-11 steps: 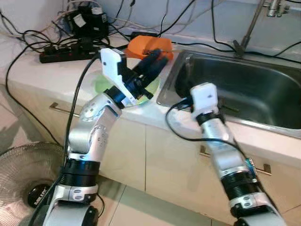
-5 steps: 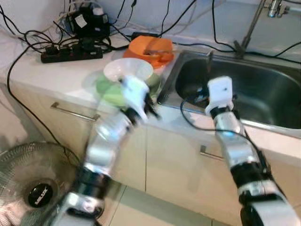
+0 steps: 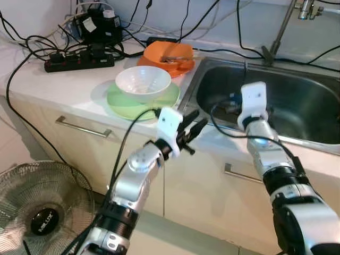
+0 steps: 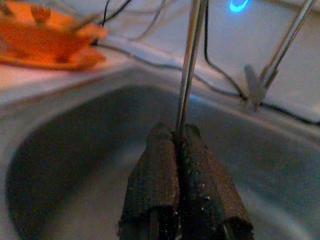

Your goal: Kitchen organization

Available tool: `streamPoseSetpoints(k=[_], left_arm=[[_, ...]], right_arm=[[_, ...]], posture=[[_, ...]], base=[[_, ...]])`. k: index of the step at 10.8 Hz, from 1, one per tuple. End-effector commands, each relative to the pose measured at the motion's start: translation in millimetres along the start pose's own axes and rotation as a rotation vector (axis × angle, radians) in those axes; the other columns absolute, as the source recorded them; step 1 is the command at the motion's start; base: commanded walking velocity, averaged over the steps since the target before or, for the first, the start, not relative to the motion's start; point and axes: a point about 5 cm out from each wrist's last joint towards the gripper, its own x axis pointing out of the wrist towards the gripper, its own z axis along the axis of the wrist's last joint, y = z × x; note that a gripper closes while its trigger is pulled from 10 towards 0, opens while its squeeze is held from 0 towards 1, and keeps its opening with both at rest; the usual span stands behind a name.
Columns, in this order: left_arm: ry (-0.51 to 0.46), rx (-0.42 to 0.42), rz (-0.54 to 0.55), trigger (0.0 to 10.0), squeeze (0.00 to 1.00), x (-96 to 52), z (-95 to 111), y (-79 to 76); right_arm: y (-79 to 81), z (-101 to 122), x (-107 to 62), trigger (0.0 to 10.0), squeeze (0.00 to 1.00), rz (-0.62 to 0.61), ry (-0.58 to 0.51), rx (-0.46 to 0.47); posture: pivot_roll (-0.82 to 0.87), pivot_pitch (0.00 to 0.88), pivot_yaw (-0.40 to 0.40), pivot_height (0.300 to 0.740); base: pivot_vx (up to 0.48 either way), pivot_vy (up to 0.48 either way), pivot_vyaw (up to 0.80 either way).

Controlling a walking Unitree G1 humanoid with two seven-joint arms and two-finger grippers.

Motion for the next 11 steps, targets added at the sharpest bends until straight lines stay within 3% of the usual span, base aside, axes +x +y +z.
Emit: streamPoseSetpoints(k=[1,5,11], left_arm=[[0.006,0.006,0.011,10.0,0.0,-0.9,-3,0.1],[0.018,0.036,0.036,10.0,0.0,-1.2,-6,3.2],[0.025,0.019,0.025,10.0,0.0,0.2,-10,-2.0]], right_arm=[[-3.0,7,4.7,10.0,0.0,-0.006,-0.011,0.015],[4.7,1,8.4,10.0,0.0,0.015,0.055,0.006],[0.0,-6,7.5,10.0,0.0,0.016,0.103,0.006]], posture=[[0.2,0.008,-0.011,0.74],[0.21,0.0,-0.015,0.74],[0.2,0.0,-0.025,0.74]], base=[[0.0,0.0,0.0],[0.0,0.0,0.0],[0.0,0.0,0.0]])
